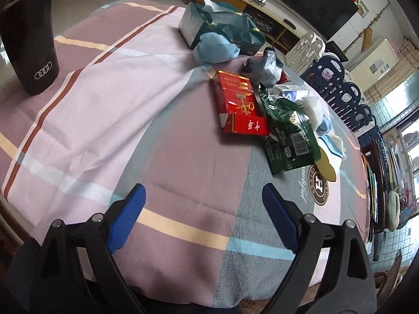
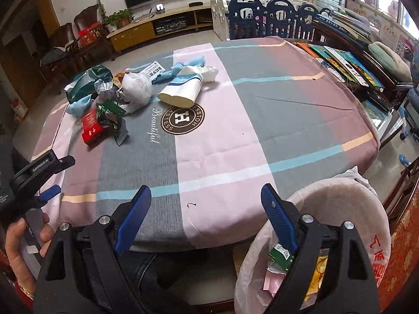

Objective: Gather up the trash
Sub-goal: 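Move both tools back over the table toward the remaining trash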

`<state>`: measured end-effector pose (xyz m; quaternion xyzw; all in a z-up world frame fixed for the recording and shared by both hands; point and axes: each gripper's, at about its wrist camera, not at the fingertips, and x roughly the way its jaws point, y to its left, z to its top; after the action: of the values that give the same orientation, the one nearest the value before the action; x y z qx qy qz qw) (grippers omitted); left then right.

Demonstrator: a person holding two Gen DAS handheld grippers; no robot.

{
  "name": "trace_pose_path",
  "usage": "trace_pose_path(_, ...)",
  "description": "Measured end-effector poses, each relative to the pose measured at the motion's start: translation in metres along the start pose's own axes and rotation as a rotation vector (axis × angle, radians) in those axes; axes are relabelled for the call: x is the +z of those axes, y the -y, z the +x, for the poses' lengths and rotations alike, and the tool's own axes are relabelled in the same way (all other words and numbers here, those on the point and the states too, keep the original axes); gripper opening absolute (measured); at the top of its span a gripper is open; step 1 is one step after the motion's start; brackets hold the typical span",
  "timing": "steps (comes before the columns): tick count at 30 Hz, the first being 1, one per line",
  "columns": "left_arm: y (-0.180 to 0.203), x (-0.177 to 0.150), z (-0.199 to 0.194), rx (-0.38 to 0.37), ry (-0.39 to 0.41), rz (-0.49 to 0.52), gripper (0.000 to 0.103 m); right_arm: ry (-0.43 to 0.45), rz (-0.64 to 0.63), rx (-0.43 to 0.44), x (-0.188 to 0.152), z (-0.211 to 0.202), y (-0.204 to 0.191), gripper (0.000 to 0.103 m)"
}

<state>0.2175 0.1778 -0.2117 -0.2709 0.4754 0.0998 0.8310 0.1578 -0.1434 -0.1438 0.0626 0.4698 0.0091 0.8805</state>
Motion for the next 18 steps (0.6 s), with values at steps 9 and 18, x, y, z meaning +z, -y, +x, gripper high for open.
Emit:
trace_pose_path(9,-0.003,-0.001,0.002,0.012,-0.006,-0.01,0.09,-0.048,0.045,-0.011,-0.007,0.012,0.011,0.084)
trace_pose_path(18,-0.005,0.0,0.0,0.034,0.009,-0.021,0.09,-0.037,-0.026,0.03,-0.01,0.012,-0.007,0.084)
